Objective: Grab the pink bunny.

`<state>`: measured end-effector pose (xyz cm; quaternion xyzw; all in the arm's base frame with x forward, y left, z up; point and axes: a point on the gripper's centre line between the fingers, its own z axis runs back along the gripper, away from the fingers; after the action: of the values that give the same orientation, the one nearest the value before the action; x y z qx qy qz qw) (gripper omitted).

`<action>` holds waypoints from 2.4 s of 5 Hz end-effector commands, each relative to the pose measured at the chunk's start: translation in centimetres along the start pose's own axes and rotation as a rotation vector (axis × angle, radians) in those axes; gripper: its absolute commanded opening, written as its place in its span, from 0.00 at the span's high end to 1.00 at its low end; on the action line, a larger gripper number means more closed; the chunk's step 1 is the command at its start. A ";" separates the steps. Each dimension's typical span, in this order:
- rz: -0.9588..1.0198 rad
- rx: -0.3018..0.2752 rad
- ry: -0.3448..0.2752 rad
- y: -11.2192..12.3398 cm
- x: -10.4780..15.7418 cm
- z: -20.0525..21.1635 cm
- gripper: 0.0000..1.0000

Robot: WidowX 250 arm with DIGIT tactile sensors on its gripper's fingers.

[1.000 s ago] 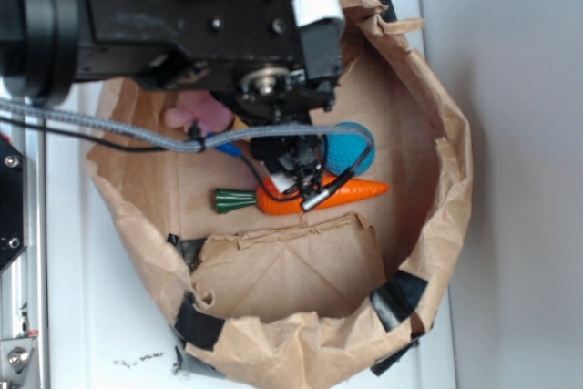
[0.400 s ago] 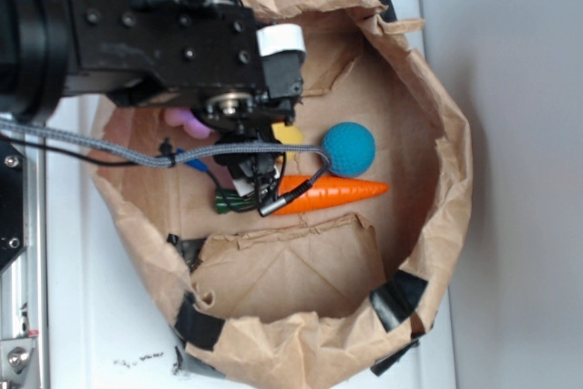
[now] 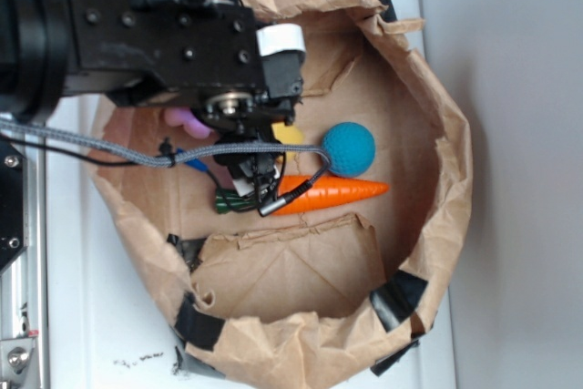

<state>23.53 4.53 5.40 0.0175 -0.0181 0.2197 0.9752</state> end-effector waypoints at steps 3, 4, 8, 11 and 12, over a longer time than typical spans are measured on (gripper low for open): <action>0.016 0.052 -0.119 1.7 0.1 -2.4 0.00; 0.016 0.061 -0.142 2.7 -1.9 -3.3 0.00; 0.063 -0.046 -0.066 3.7 -4.1 1.7 1.00; 0.100 -0.126 0.007 2.4 -4.8 7.2 1.00; 0.103 -0.140 0.028 1.9 -4.5 7.8 1.00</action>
<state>17.68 2.51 11.97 -0.0529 -0.0020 0.2685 0.9618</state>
